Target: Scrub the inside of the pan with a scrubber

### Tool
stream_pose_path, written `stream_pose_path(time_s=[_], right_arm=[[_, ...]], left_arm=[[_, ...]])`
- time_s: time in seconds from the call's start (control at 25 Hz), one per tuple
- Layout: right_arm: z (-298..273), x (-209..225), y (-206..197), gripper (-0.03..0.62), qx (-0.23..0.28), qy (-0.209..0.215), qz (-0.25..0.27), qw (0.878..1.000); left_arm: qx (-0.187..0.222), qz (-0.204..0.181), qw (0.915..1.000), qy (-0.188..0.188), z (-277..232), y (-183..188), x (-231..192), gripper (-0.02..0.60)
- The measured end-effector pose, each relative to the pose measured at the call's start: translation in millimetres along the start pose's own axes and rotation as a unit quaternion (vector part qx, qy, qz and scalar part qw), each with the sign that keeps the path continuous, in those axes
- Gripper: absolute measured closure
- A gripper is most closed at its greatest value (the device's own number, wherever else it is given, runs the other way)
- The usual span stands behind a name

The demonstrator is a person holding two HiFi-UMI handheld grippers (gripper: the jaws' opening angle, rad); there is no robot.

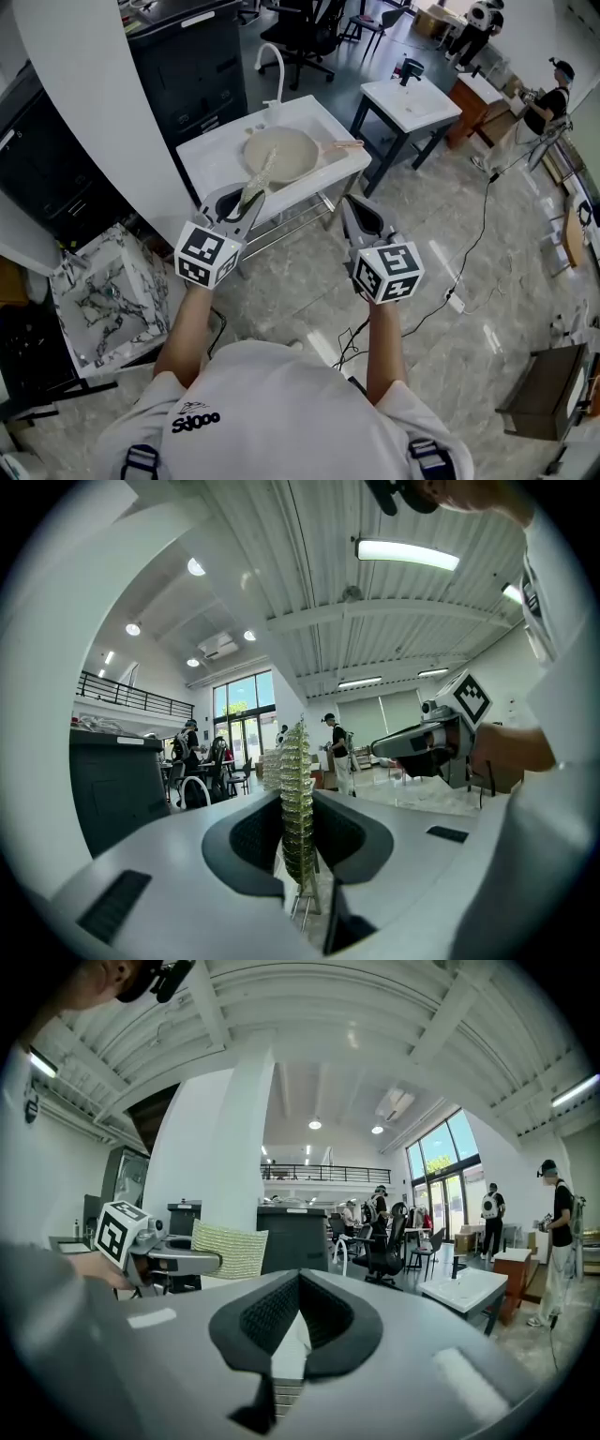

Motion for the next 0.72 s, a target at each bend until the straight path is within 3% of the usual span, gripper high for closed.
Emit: stream_pose_path(time_s=[0.4,0.72], right_arm=[[9.4,26.9,-3.2,0.585,-0.008,-0.003,-0.031,0.999],[29.0,49.5,-5.4,0.585,-0.015,0.013,-0.028,0.999]], left_arm=[[-0.009,-0.002,1.0,0.003,-11.1,8.0,15.7,0.506],[-0.019,-0.004,0.9996,0.021,-19.7,14.6,41.9,0.506]])
Point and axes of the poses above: the fingertips, and each gripper's own axes: z backward along the fingers, x to its right, y out of its top, the point moved 5 cm from there along z, backward along the fingers, and after that the axes turned 12 degrees about -z, right-handed, at the moved point
